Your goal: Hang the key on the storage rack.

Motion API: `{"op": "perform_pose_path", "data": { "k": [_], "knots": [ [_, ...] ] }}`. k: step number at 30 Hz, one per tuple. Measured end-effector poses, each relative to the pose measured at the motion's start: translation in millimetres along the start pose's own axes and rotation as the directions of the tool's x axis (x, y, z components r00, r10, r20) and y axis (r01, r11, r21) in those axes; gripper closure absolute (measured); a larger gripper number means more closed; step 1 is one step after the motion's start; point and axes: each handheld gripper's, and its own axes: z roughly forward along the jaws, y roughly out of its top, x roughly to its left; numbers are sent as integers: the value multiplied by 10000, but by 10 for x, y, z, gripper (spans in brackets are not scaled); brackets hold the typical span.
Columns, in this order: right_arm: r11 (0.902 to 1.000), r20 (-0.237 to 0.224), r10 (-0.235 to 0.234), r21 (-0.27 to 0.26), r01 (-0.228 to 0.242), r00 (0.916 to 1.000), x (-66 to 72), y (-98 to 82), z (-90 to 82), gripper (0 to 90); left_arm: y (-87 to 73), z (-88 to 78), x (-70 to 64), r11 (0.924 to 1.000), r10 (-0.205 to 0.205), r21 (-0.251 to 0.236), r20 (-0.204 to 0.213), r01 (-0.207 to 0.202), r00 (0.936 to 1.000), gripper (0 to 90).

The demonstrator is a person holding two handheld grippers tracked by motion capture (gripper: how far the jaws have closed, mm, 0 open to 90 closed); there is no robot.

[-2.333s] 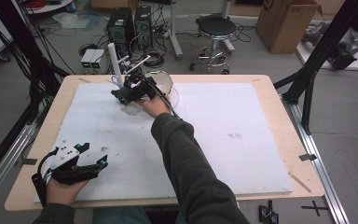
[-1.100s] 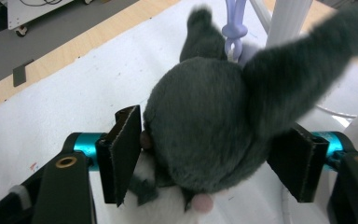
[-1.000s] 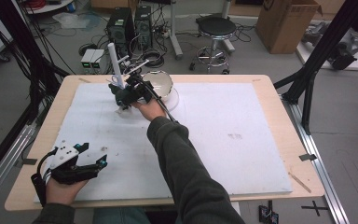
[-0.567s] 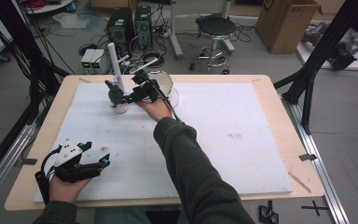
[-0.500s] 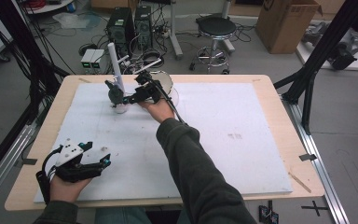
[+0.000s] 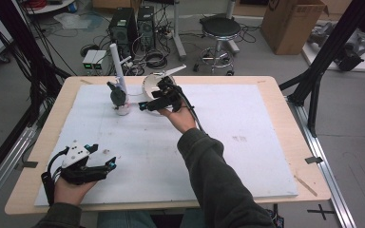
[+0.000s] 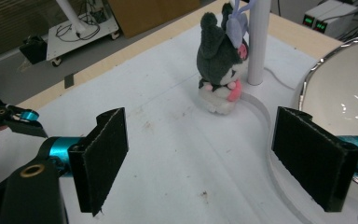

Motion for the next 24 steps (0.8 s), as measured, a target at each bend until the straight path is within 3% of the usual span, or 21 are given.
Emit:
{"op": "perform_pose_path", "data": {
  "k": [11,24],
  "knots": [
    [9995,182,-67,-317,72,9998,18,-145,-314,144,4,6,5,10000,51,77,11,-51,10000,203],
    [9986,301,-81,-529,97,9995,58,-338,-560,130,6,13,17,9999,33,98,32,-33,10000,203]
  ]
}}
